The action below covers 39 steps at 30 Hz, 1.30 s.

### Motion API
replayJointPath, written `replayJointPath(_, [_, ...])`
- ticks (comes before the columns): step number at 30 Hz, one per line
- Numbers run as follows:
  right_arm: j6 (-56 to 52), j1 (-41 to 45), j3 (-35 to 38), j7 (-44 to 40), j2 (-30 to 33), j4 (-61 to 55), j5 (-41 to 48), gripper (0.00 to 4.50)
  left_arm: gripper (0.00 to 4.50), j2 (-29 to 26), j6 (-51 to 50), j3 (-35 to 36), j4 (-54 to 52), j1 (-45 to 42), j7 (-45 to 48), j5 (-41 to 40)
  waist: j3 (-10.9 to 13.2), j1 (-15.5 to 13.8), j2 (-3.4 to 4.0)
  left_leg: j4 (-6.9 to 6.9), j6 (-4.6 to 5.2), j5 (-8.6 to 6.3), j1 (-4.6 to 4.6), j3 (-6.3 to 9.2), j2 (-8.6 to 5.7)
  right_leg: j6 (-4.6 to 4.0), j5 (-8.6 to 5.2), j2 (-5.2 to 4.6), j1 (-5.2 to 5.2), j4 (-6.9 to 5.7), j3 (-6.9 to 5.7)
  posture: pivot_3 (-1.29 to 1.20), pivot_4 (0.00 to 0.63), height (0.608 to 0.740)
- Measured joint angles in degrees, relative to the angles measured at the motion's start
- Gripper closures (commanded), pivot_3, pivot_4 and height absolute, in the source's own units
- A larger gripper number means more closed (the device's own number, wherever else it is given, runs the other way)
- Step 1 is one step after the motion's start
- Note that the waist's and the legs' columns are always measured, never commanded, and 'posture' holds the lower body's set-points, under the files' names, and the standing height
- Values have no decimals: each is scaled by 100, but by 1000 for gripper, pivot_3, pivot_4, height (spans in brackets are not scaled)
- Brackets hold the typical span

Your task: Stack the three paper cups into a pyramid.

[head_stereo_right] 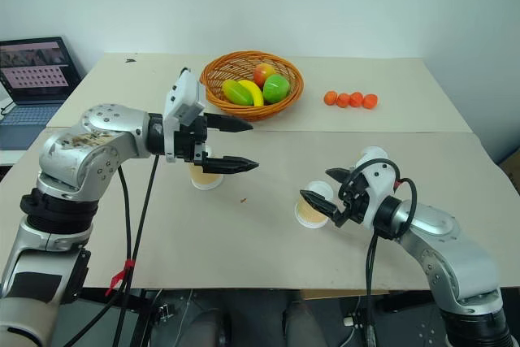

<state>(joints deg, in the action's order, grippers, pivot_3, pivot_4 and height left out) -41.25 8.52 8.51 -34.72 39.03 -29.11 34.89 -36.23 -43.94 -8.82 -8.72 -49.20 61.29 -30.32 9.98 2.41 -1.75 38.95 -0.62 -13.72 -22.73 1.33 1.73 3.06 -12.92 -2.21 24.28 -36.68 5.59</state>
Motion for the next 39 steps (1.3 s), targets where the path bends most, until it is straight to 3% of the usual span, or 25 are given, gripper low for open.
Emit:
replayJointPath(17, [392,-106,-584,-168,-175,521,-653,95,0,-25,-25,-3,-87,-4,-6,8,0,4,0,0,0,0,2,0,0,1,-1,0,0,-1,0,0,150,734])
replayJointPath(20, [436,-94,-590,-183,-230,645,-711,828,0,-57,-46,-3,-133,-9,-5,8,0,5,0,0,0,0,3,0,1,1,-1,0,0,-1,0,0,150,734])
replayJointPath(22, [436,-70,-593,-196,-267,652,-719,1577,0,-90,-73,-3,-164,-9,-4,4,0,8,0,0,0,0,3,0,1,1,-1,1,0,-3,0,0,150,734])
replayJointPath(24, [436,-38,-593,-209,-267,650,-731,1939,0,-146,-101,-2,-170,-8,-5,-1,0,9,0,0,0,0,3,0,1,1,-1,1,0,-3,0,0,150,734])
replayJointPath(33, [256,930,-797,-291,-293,607,-701,2001,0,-1197,-269,352,-623,758,84,-34,3,96,1,-2,0,0,7,0,8,-2,-3,7,4,-8,1,0,150,734])
replayJointPath(36, [217,1608,-1260,-417,-608,920,-783,2001,0,-1532,-297,602,-879,1114,64,-85,5,109,-2,-1,0,0,7,-1,9,-3,-3,8,5,-7,1,0,150,734])
replayJointPath(39, [298,2085,-1721,-625,-942,1457,-957,2001,0,-1464,-297,769,-1109,1195,-208,-92,5,80,-3,-2,0,0,5,2,9,-4,-3,7,5,-6,-3,0,150,734])
